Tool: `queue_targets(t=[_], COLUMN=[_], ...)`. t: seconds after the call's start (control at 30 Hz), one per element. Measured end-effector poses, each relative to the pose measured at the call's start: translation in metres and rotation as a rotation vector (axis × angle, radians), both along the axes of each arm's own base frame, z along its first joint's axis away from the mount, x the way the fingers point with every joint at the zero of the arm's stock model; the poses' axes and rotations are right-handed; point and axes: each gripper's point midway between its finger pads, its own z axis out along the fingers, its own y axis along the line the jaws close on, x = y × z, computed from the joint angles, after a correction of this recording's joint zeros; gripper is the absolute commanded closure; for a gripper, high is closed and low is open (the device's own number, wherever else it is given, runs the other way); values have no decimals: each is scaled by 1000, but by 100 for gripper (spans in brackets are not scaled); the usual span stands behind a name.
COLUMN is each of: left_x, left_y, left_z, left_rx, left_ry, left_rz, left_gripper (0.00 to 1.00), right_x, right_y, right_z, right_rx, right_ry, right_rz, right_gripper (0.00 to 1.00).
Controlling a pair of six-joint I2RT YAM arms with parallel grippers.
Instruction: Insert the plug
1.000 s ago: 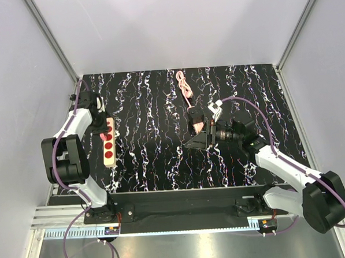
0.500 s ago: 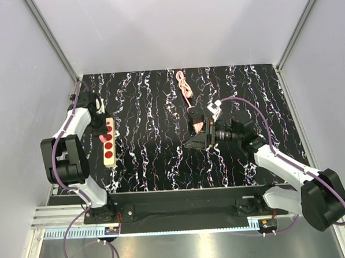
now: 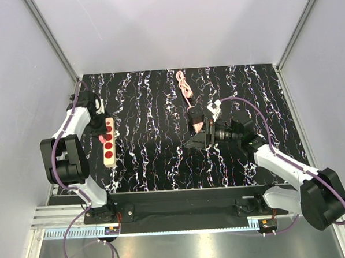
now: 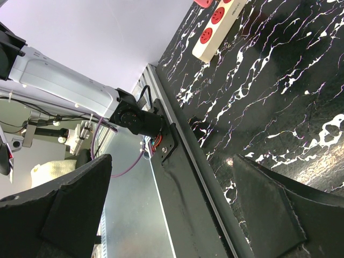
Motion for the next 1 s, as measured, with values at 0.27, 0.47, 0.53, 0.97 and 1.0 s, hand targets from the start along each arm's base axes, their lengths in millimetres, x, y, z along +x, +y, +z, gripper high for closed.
queue_targets(t=[0.27,0.47,0.53,0.97,1.0], left_x=[6,8,8,11,11], left_y=[1,0,-2,-3,-3], left_z=[5,5,5,-3,-5], left_rx=[2,-4,-13,-25,-25], left_ry=[-22,-27,-31,-16,-13], left_rz=[0,-1,-4,-7,-7], left_gripper=[100,100,100,100,100], right_x=[0,1,1,1,1], right_y=[0,0,0,1,1], right_z=[-1,-1,-2,-1,-1], right_rx=[-1,-1,-2,-1,-1], right_ry=[2,3,3,1,1], right_rz=[0,0,0,0,0], right_gripper=[0,0,0,0,0])
